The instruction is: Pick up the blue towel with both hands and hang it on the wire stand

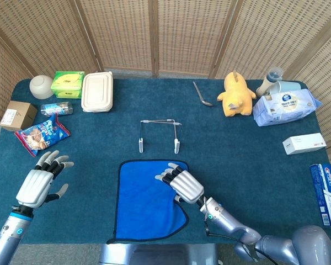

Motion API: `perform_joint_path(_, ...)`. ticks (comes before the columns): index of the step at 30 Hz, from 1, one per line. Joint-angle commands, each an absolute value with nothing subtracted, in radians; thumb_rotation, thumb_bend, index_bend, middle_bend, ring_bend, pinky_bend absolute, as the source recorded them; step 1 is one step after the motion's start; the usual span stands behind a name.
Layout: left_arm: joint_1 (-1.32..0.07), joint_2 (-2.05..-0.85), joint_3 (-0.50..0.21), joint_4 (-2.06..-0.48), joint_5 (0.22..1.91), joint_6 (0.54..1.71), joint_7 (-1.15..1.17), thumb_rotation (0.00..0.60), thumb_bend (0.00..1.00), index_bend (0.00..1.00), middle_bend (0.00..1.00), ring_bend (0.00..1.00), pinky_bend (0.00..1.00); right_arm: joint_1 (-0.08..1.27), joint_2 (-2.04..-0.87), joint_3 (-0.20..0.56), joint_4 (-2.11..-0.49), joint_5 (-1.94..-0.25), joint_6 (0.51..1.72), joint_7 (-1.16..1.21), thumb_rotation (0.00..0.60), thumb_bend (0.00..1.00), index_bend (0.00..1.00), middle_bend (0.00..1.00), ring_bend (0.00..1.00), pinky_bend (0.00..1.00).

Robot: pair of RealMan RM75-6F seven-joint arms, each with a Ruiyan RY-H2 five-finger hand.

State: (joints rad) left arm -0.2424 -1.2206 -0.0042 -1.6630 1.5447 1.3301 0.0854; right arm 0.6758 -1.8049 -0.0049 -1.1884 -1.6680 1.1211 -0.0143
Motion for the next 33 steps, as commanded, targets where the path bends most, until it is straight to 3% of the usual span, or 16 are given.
perform_joint_path(1, -0.243, -1.220, -0.004, -1.663, 1.545, 1.330, 0.086, 0.600, 0.47, 0.24, 0.19, 0.09, 0.00, 0.677, -1.807, -0.007, -1.185, -1.672, 1.122, -0.016, 0.600, 0.32, 0.30, 0.30, 0.23, 0.17)
perform_joint_path(6, -0.244, -1.219, -0.005, -1.664, 1.545, 1.331, 0.087, 0.600, 0.47, 0.24, 0.19, 0.08, 0.00, 0.678, -1.814, -0.009, -1.181, -1.677, 1.126, -0.012, 0.600, 0.33, 0.44, 0.30, 0.23, 0.17)
perform_joint_path(11, -0.245, -1.217, -0.005, -1.667, 1.545, 1.330, 0.088, 0.600, 0.47, 0.24, 0.19, 0.08, 0.00, 0.680, -1.820, -0.010, -1.172, -1.682, 1.128, -0.012, 0.600, 0.34, 0.46, 0.30, 0.23, 0.17)
perform_joint_path(21, -0.247, -1.214, -0.005, -1.670, 1.540, 1.328, 0.085, 0.600, 0.47, 0.23, 0.18, 0.08, 0.00, 0.683, -1.839, -0.006, -1.150, -1.691, 1.145, -0.002, 0.600, 0.51, 0.48, 0.31, 0.23, 0.17)
perform_joint_path(25, -0.248, -1.214, -0.005, -1.669, 1.539, 1.326, 0.083, 0.600, 0.47, 0.23, 0.18, 0.08, 0.00, 0.684, -1.844, -0.006, -1.142, -1.693, 1.149, 0.005, 0.600, 0.51, 0.51, 0.31, 0.23, 0.17)
perform_joint_path(33, -0.249, -1.215, -0.003, -1.667, 1.539, 1.324, 0.081, 0.600, 0.47, 0.24, 0.18, 0.08, 0.00, 0.687, -1.843, -0.015, -1.142, -1.699, 1.145, 0.016, 0.600, 0.49, 0.65, 0.32, 0.24, 0.17)
